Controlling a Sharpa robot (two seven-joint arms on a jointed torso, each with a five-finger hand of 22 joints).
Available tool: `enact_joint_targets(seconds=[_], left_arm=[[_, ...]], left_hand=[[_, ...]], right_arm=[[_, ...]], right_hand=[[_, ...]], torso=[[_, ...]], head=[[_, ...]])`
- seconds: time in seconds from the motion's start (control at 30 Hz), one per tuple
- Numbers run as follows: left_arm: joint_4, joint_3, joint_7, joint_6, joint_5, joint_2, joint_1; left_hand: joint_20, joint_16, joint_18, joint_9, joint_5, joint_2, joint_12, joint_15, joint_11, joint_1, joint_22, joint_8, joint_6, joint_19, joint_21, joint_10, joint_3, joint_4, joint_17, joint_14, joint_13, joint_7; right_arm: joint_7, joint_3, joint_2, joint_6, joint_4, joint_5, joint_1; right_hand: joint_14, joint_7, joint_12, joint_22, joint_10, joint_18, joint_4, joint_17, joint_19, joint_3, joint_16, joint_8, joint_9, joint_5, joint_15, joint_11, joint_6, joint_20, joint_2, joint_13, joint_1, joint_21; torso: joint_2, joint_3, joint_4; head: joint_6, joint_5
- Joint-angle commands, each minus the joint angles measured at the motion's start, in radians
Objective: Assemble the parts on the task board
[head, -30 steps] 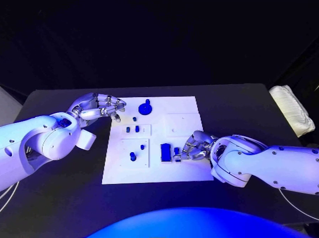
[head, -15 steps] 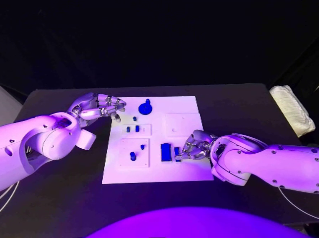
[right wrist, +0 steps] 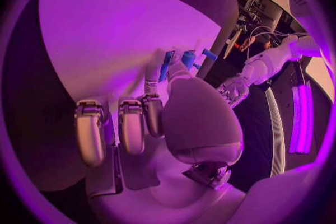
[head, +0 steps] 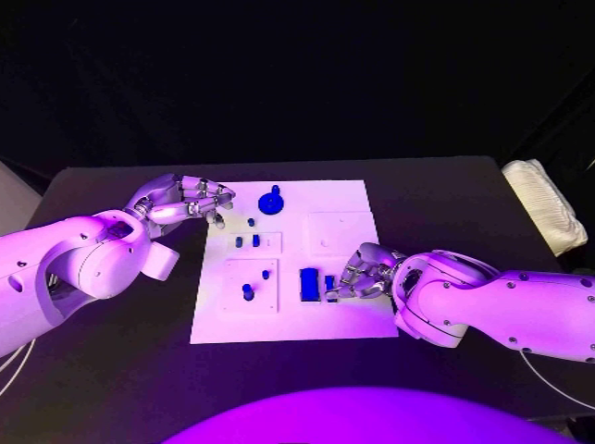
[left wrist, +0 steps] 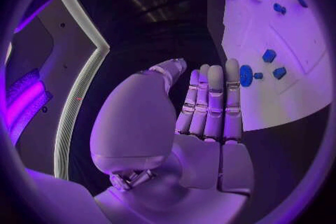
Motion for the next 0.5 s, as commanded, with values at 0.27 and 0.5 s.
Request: enact_joint_targets(seconds=[0.27,0.5], left_arm=[[-0.009,0.000,0.009,0.013,-0.001,0.007,0.000],[-0.029,0.000,0.026,-0.006,0.020,0.015,-0.004]], left_hand=[[-0.001,0.002,0.012,0.003,0.002,0.003,0.008,-0.004,0.003,0.011,-0.001,0.007,-0.009,0.007,-0.005,-0.010,0.000,0.005,0.001,-0.006,0.002,0.002],[0.001,-0.002,0.011,0.006,0.002,-0.001,0.010,-0.001,0.004,0.007,-0.003,0.006,-0.015,0.004,-0.010,-0.015,-0.003,0.011,0.000,-0.013,0.004,0.003]], right_arm=[[0.153,0.002,-0.056,-0.078,0.029,0.099,0.019],[0.368,0.005,-0.062,-0.125,-0.003,0.268,0.052]], right_hand=[[0.104,0.007,-0.062,0.263,0.037,-0.007,-0.001,0.263,0.105,-0.045,0.006,-0.008,-0.002,0.023,0.008,0.009,-0.031,0.001,0.001,0.178,-0.014,0.006],[0.104,0.023,-0.067,0.257,0.031,-0.002,-0.002,0.263,0.099,-0.073,0.006,-0.027,-0.008,0.026,0.020,0.023,-0.070,0.011,0.014,0.177,0.003,-0.015]], torso=[[-0.005,-0.0018,-0.0027],[-0.014,-0.0026,-0.0133]], head=[[0.016,0.000],[0.040,0.002]])
